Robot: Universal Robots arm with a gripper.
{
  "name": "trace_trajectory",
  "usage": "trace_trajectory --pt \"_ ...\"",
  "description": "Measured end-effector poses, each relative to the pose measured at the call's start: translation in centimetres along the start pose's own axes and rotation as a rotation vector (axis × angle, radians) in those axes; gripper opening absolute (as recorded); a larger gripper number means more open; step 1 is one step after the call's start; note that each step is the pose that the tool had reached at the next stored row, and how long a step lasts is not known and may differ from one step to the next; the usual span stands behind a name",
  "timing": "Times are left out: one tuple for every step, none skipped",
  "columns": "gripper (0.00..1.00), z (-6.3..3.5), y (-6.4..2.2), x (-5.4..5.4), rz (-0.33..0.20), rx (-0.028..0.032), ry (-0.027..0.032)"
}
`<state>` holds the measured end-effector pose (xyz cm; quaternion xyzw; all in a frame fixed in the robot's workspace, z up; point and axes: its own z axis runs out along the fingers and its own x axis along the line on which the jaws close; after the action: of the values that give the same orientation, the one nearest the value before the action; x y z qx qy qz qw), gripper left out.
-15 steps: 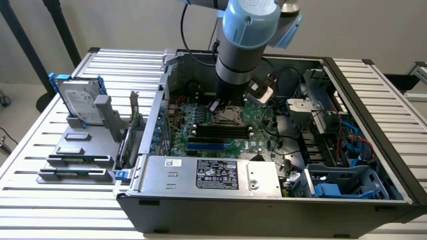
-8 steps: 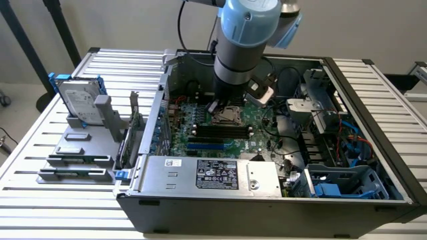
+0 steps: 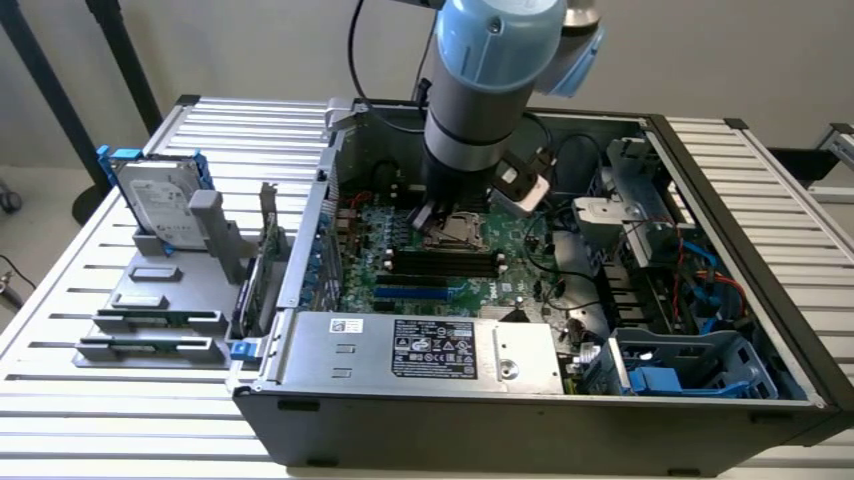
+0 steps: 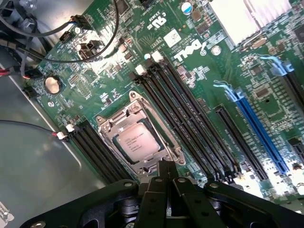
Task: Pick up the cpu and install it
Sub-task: 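Install the first cpu locking lever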
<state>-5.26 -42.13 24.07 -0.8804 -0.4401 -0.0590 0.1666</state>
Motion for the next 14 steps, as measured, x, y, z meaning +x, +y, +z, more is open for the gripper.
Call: trace_trajectory --pt "0.11 -0.14 0.05 -0.2 0.000 0.0000 -0.0001" --pt "0.11 -0.26 0.11 -0.4 0.000 0.0000 0.0000" --pt "0.11 -0.38 0.17 -0.6 0.000 -0.0001 0.0000" --pt "0.11 -0.46 0.22 -0.8 0.000 0.0005 -0.0005" --pt "0.11 -0.49 0.21 -0.9 0.001 0.0022 -0.0012" --pt "0.11 -0.49 0.16 -1.0 0.002 0.0045 -0.0014" --pt "0.11 -0.49 0.08 -1.0 0.002 0.0070 -0.0013" --pt "0.11 -0.49 -0.01 -1.1 0.003 0.0092 -0.0010" --pt "0.11 -0.48 -0.11 -1.2 0.003 0.0113 -0.0008" --pt "0.11 -0.45 -0.22 -1.3 0.004 0.0130 -0.0004" --pt "0.11 -0.43 -0.30 -1.3 0.004 0.0138 0.0002" --pt "0.11 -0.41 -0.34 -1.4 0.004 0.0146 0.0011" --pt "0.11 -0.37 -0.37 -1.4 0.004 0.0154 0.0020" --pt "0.11 -0.34 -0.40 -1.5 0.004 0.0160 0.0029"
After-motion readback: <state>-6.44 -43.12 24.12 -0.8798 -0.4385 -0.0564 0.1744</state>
